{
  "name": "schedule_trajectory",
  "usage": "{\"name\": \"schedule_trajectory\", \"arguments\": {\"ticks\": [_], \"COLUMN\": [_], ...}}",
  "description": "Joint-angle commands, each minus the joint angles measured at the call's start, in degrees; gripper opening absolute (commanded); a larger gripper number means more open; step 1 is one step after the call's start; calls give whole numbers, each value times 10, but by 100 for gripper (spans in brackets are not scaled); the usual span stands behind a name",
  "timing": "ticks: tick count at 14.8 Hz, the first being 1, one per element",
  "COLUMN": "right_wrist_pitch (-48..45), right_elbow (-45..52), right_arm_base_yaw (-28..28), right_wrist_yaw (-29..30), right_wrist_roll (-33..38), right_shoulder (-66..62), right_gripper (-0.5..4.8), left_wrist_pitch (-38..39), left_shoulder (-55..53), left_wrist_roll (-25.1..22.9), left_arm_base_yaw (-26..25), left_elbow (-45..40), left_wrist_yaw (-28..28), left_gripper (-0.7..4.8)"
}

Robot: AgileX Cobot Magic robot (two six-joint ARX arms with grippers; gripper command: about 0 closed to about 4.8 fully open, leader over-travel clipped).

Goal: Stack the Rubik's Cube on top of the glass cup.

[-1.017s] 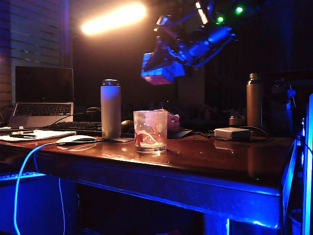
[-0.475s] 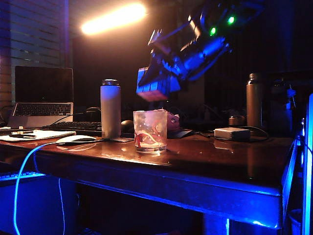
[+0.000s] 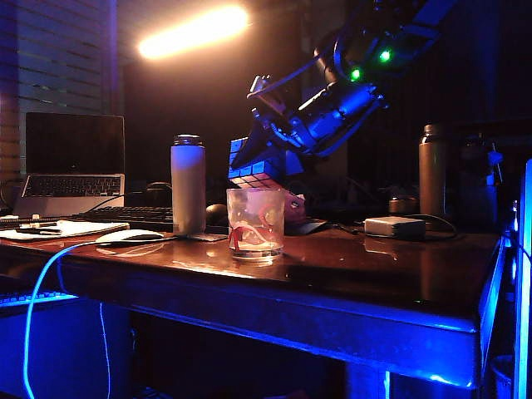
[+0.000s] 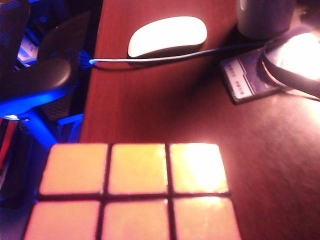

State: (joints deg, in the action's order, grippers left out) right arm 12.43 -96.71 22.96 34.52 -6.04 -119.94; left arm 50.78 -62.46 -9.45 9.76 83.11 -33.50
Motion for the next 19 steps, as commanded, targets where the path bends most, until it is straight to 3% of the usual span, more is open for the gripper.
{"name": "schedule_trajectory", "arguments": {"ticks": [1,6,7,8,9,19], "right_wrist_pitch": [2,7,6,7,6,-26], "right_elbow": [-2,-2,-2,-2,-2,-3], "right_arm_base_yaw": [4,8,8,8,8,8], "right_wrist_yaw": [12,25,25,25,25,25], "right_wrist_roll": [-2,-2,-5,-12,-13,-15], "right_shoulder": [-5,-8,-8,-8,-8,26], "right_gripper": [265,268,328,444,479,479], "left_wrist_pitch": [-7,-7,-7,-7,-7,-2], "left_shoulder": [1,1,1,1,1,2], "left_wrist_roll": [-2,-2,-2,-2,-2,-2], "left_arm_base_yaw": [0,0,0,0,0,0], "left_elbow": [2,2,2,2,2,2], "left_wrist_yaw": [-4,-4,-4,-4,-3,-4], "left_gripper": [-3,-3,-3,-3,-3,-4]}}
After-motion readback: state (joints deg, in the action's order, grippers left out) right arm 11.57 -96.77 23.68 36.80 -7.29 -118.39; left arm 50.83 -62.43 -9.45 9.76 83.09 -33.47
